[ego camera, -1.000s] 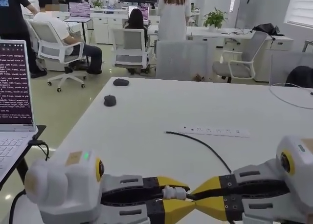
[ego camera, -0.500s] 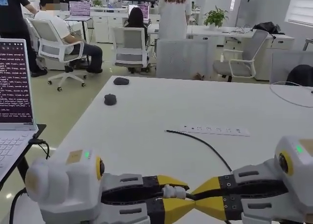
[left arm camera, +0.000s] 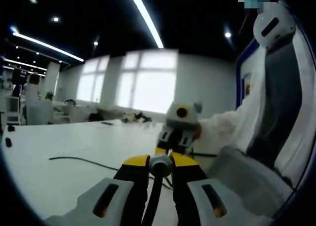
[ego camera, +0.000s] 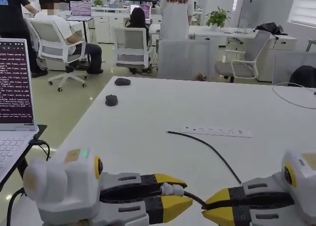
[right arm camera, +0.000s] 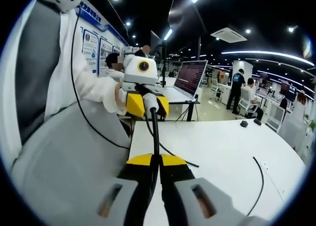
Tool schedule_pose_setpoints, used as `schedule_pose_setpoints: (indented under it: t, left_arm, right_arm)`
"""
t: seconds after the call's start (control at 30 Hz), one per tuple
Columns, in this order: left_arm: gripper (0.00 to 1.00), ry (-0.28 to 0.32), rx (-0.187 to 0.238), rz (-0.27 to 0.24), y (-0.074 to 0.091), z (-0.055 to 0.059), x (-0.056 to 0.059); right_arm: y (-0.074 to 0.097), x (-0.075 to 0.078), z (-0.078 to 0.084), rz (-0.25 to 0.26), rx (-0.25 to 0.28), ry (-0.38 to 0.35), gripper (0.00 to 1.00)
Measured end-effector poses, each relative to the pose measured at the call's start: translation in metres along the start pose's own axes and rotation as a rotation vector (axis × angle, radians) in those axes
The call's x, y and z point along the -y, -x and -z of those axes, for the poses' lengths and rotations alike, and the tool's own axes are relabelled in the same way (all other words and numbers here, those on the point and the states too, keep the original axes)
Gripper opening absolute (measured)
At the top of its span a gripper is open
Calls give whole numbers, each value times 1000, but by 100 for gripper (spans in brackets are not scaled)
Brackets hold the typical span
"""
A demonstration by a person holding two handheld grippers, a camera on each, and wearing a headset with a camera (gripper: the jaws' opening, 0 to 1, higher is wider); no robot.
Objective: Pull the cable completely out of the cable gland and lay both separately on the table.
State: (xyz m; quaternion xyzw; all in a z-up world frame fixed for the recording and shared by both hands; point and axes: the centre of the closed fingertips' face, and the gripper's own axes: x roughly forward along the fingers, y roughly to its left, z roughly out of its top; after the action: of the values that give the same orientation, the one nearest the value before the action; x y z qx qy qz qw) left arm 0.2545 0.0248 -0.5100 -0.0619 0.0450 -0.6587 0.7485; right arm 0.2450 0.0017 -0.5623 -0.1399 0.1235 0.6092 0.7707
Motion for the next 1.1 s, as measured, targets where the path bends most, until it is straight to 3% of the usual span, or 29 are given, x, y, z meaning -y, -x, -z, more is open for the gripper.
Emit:
schedule_pose_setpoints:
  t: [0.27, 0.47, 0.93, 1.03, 1.1]
  left_arm:
    - [18, 2, -6, -7, 1, 1, -1]
    - [18, 5, -4, -6, 1, 1, -2]
    - [18, -2, -7, 1, 0, 1, 1]
    - [18, 0, -1, -8, 2, 0, -1]
    - [18, 1, 3, -9, 2, -1, -1]
  right_arm:
    - [5, 2, 47, 24, -95, -63, 2]
    - [8, 0, 62, 33, -131, -85, 2]
    - [9, 2, 57, 52, -159, -86, 3]
    - [12, 7, 40, 72, -115, -78, 7]
    - [12, 8, 21, 74, -58, -78, 11]
